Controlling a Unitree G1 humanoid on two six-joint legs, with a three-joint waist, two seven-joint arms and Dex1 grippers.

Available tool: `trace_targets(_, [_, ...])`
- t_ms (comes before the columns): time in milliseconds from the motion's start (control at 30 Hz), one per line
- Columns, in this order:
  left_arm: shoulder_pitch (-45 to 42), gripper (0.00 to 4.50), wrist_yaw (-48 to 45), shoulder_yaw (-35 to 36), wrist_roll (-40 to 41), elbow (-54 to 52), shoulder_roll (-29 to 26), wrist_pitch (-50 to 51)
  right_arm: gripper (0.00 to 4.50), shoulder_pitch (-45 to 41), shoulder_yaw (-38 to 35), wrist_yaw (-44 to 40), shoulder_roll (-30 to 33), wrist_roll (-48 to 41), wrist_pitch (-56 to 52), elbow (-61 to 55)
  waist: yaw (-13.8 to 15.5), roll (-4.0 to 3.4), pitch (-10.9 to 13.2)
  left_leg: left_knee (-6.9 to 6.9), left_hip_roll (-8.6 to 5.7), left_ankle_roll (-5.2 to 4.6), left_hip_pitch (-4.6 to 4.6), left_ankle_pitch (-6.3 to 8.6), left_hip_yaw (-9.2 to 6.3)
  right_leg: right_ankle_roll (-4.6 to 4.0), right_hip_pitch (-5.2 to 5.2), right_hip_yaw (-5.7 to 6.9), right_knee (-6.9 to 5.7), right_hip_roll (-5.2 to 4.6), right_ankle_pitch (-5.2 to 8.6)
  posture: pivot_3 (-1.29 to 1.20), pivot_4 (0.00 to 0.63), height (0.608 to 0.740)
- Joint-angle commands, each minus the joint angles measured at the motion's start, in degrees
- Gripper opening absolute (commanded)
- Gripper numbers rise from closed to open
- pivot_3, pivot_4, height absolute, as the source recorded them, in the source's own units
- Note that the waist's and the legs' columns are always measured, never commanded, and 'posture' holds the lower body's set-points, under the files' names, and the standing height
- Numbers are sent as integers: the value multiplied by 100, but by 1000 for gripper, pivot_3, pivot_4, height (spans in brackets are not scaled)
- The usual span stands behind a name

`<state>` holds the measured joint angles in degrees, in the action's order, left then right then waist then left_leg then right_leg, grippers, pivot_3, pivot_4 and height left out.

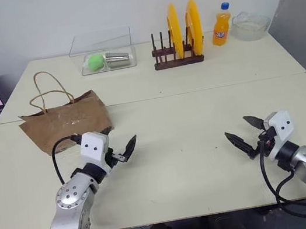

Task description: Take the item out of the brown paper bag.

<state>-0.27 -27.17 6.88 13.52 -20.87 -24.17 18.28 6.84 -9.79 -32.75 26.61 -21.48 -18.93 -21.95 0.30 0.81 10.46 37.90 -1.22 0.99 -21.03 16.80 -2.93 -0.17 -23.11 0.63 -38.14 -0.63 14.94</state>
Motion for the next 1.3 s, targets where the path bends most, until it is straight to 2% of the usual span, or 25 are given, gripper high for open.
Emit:
trace_targets(33, [-3, 4444, -64, 98, 15, -184, -83, -245, 4500, -58, -3, -68, 24, 21, 217, -67, -1, 0, 0, 0, 0, 0, 0, 0, 0, 0, 0, 0, 0, 0, 0, 0, 150, 740])
trace_targets(800, [-98, 4444, 321, -163, -284, -319, -68, 59, 4500, -222, -4, -131, 99, -104, 100, 64, -11, 0, 0, 1, 0, 0, 2, 0, 0, -1, 0, 0, -5, 0, -1, 0, 150, 740])
trace_targets(1133, [146, 4444, 729, 426, -223, -597, 67, -168, 4500, -401, 324, -516, 360, -126, -1, -175, -15, 1, -1, 3, 0, 0, 3, 0, 1, -2, 0, -1, -7, 0, -1, 0, 150, 740])
trace_targets(1300, [522, 4444, 1002, 1004, -9, -912, 228, -51, 4500, -1253, 389, -1087, 750, -1198, -850, -820, -48, 4, 2, 6, 1, -1, 4, 0, 2, -7, -1, -2, -10, 0, -5, 0, 150, 740])
